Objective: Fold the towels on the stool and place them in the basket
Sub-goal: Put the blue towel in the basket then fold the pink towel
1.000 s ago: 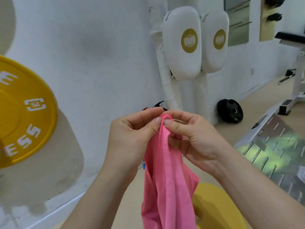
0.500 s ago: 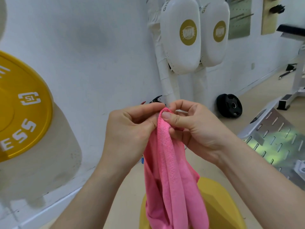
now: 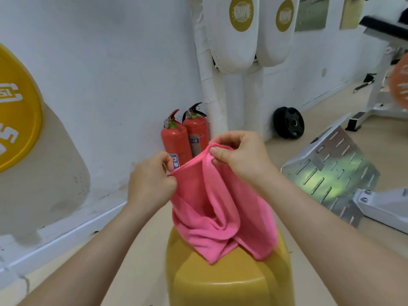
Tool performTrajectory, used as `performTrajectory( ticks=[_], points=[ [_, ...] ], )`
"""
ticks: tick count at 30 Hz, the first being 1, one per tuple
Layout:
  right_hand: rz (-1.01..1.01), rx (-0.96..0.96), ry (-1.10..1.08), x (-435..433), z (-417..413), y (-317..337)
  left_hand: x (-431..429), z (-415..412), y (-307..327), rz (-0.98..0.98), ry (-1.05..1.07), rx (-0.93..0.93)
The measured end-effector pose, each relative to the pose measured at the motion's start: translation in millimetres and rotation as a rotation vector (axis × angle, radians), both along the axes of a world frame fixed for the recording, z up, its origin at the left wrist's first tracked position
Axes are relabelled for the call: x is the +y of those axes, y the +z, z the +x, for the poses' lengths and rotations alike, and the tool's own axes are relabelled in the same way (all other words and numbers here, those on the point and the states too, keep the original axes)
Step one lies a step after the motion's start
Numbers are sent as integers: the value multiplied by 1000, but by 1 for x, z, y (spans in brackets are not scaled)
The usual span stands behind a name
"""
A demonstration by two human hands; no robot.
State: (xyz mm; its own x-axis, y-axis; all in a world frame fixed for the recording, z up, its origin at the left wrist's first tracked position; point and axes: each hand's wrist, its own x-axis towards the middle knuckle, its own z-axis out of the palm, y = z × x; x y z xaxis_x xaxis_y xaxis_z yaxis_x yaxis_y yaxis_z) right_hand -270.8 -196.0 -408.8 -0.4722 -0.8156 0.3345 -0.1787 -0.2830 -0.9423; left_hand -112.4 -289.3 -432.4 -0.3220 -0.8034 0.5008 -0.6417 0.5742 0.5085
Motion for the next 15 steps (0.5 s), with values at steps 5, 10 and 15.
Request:
performTrajectory(
  ticks=[5,10,15],
  points=[
    [-74,-203,179,6,-3,18,-14,-1,-25,188,61,145],
    [-68,-195,155,10,-5,22,-25,11,-45,94,213,-92],
    [-30,109,-53,16,-30,19,-44,41,-54,234,384,-16]
  ],
)
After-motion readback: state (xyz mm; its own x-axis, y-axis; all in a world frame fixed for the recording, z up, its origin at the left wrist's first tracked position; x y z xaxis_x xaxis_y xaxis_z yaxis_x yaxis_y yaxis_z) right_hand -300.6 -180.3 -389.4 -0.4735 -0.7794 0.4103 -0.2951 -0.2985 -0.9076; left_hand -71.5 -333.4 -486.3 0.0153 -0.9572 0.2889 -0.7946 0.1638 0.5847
